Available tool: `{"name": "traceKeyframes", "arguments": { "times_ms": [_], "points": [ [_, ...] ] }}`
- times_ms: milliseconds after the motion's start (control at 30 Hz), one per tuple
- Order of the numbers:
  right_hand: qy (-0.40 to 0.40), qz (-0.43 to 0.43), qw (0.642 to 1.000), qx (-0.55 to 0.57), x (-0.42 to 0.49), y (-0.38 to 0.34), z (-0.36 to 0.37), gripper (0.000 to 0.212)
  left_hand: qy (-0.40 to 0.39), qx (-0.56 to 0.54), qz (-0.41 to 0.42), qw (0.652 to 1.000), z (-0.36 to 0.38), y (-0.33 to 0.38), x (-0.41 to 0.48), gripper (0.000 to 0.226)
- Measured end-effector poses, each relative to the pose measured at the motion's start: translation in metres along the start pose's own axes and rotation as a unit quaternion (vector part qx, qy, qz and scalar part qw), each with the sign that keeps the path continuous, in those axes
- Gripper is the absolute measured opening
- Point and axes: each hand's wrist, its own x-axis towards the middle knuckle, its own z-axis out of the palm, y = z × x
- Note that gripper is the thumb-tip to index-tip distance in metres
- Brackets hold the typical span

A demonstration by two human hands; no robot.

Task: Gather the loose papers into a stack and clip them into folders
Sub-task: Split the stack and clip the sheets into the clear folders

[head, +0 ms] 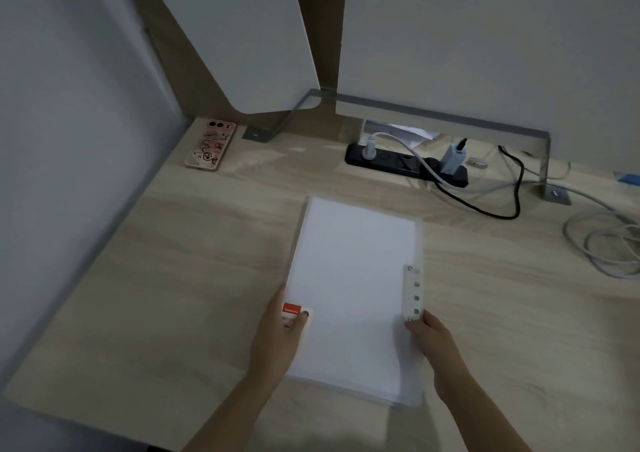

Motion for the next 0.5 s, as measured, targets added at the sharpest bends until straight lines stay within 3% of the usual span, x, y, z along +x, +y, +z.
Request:
{"name": "traceKeyframes", "arguments": {
  "times_ms": [500],
  "points": [
    [-0.003, 0.018, 0.999, -0.049, 0.034, -0.035, 0.097, 0.025, 0.012, 0.011, -0.006, 1.000, -0.083, -0.014, 0.078, 0.060]
  ]
}}
